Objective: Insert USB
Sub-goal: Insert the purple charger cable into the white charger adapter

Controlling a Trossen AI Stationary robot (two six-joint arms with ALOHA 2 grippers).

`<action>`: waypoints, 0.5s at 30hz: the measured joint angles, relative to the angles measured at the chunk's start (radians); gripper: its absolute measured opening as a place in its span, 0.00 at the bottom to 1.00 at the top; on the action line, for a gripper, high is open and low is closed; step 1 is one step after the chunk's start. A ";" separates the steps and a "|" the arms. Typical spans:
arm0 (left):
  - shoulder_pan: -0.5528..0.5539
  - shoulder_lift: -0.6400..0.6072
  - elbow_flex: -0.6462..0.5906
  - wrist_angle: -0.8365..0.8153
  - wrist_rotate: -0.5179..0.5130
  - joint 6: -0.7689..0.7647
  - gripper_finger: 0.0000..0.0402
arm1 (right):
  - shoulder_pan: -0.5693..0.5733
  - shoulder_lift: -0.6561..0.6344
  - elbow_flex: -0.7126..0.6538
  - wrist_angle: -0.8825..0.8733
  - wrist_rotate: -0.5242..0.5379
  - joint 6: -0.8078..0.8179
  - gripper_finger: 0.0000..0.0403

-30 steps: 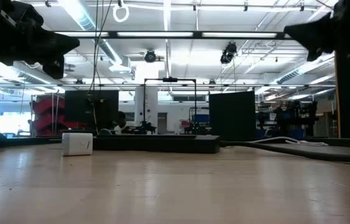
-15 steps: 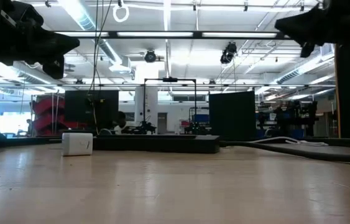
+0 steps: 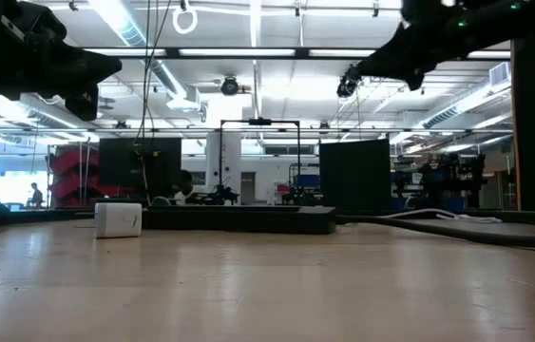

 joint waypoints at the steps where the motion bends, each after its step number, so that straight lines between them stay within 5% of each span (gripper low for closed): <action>1: 0.000 0.000 0.000 0.000 0.000 0.000 0.00 | 0.000 0.023 0.012 -0.015 0.000 0.012 0.11; 15: 0.000 0.000 0.000 0.000 0.000 0.000 0.00 | 0.000 0.308 0.053 -0.141 0.007 0.185 0.13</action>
